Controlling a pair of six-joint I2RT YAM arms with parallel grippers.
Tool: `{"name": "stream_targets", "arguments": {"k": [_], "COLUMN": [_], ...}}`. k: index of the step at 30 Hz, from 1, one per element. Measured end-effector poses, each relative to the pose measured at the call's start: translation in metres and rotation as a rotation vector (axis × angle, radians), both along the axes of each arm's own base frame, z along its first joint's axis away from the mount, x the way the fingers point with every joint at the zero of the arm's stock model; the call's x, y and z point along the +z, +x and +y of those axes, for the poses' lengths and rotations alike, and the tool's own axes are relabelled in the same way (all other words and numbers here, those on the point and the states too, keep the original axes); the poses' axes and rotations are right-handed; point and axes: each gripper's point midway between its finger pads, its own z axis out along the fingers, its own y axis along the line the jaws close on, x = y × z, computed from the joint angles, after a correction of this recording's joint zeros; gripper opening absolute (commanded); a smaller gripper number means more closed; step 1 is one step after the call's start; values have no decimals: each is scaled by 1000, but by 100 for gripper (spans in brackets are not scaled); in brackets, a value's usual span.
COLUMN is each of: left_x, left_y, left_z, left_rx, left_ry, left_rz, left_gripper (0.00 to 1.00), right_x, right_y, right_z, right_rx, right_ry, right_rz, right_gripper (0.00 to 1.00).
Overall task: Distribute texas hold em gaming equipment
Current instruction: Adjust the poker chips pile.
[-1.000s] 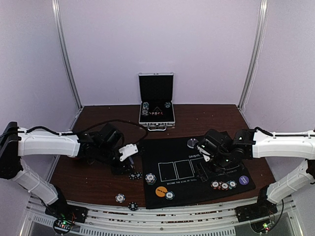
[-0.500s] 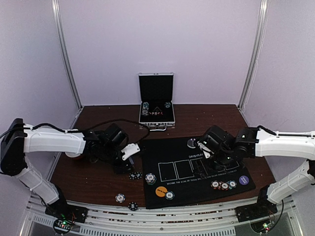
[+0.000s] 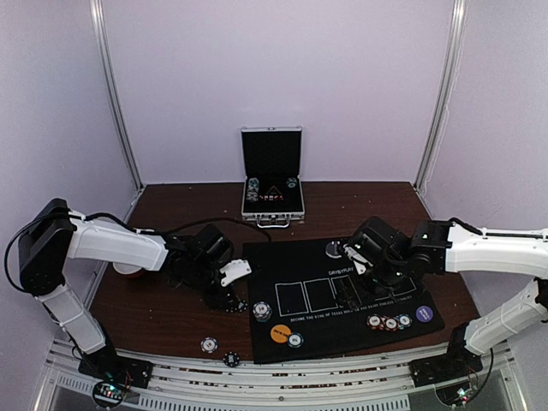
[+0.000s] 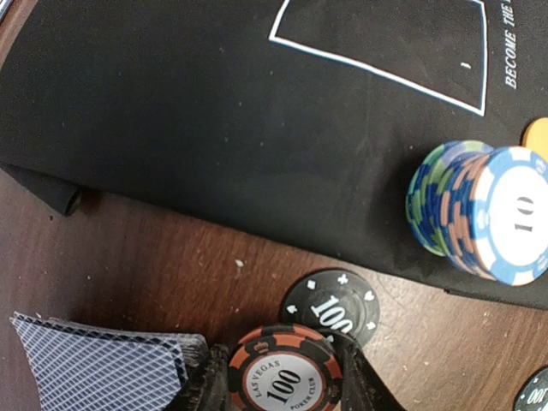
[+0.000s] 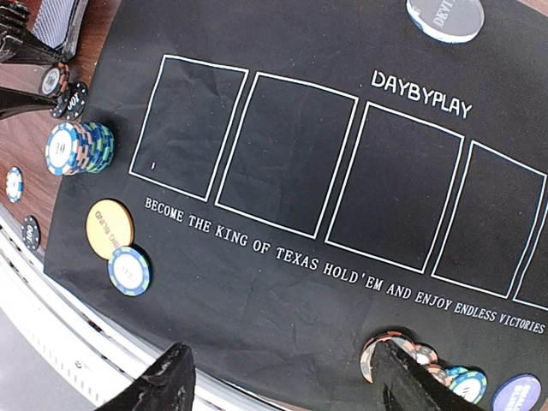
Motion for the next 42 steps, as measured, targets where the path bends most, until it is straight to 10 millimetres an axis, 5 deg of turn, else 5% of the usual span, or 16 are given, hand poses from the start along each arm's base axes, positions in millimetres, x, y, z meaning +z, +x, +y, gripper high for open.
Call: {"name": "stream_targets", "arguments": {"k": [4, 12, 16, 34, 42], "left_x": [0, -3, -6, -13, -13], "left_y": [0, -6, -8, -17, -17], "left_z": [-3, -1, 1, 4, -2], "left_rx": [-8, -27, -37, -85, -98], "left_ry": [-15, -15, -6, 21, 24], "left_rz": [-3, 17, 20, 14, -20], "left_gripper": [8, 48, 55, 56, 22], "right_x": [0, 0, 0, 0, 0], "right_y": [0, 0, -1, -3, -3], "right_z": [0, 0, 0, 2, 2], "right_rx": [2, 3, 3, 10, 10], "right_ry": [1, 1, 2, 9, 10], "right_rz": [1, 1, 2, 14, 15], "right_gripper": [73, 73, 73, 73, 73]}}
